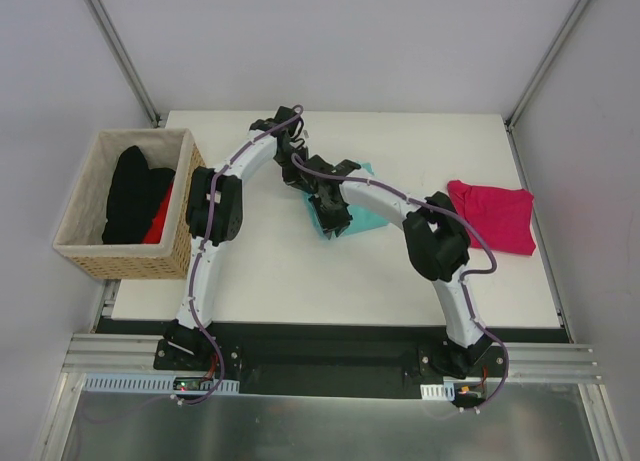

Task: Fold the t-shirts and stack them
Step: Smooth out wrinkles on the folded tshirt

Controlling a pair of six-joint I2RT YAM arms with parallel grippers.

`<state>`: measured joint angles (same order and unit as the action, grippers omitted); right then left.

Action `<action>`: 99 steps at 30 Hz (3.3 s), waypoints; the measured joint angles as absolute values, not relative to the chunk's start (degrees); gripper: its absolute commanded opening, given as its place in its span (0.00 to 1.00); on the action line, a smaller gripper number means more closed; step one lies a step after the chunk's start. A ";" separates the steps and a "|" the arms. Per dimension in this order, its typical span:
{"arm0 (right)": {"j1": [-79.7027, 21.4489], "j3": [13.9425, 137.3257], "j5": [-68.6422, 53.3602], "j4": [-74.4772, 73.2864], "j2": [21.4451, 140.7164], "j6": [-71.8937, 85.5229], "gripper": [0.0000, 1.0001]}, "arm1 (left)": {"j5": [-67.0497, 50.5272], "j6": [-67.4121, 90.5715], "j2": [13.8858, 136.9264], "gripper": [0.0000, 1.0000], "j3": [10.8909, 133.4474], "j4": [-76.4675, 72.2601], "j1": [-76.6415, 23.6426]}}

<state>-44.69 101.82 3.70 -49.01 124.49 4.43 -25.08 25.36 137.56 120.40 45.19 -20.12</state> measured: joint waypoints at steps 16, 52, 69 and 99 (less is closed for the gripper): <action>-48.34 111.00 8.25 -52.90 124.46 1.17 0.57 | -25.47 25.32 137.56 0.00 120.42 45.17 -20.12; -47.42 116.03 5.87 -53.45 132.84 -2.17 0.01 | -25.89 24.64 137.56 0.00 118.10 41.93 -18.65; -47.07 107.68 8.38 -51.44 130.32 1.76 0.01 | -25.76 24.49 137.56 0.00 118.37 43.68 -18.70; -49.87 102.76 9.26 -50.46 125.78 3.79 0.33 | -24.86 23.29 137.56 0.42 119.94 45.63 -18.22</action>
<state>-49.87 102.76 9.26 -50.46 125.78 3.79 -24.86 23.29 137.56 119.94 45.63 -18.22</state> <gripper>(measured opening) 0.327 0.416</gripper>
